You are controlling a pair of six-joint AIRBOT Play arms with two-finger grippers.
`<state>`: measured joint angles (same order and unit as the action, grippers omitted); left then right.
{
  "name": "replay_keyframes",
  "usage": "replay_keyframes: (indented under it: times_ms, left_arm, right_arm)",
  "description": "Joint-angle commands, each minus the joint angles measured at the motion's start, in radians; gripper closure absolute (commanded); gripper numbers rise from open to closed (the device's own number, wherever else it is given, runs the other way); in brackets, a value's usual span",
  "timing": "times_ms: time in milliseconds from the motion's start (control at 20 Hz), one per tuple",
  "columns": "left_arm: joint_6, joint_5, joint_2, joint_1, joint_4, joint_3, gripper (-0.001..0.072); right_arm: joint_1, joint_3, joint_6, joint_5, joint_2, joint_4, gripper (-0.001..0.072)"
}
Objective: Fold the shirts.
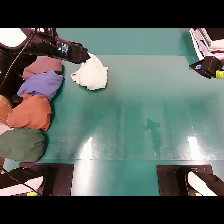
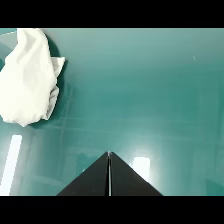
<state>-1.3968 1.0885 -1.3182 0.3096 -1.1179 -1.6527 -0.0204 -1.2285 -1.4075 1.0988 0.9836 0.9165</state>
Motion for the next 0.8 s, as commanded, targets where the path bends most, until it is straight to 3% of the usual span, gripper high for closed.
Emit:
replay_keyframes:
  times_ms: [0, 550, 750]
  left_arm:
    - [0.0, -0.002, 0.0, 0.0, 0.0, 0.001, 0.0681]
    - [0.0, -0.005, 0.0, 0.0, 0.0, 0.001, 0.0681]
    - [-0.008, -0.066, -0.001, 0.0, -0.004, 0.002, 0.068]
  right_arm:
    - [0.0, 0.002, 0.0, 0.0, 0.001, 0.0, 0.0693]
    - [0.0, 0.002, 0.0, 0.0, 0.003, -0.001, 0.0693]
    - [0.0, 0.002, 0.0, -0.006, 0.003, -0.001, 0.0693]
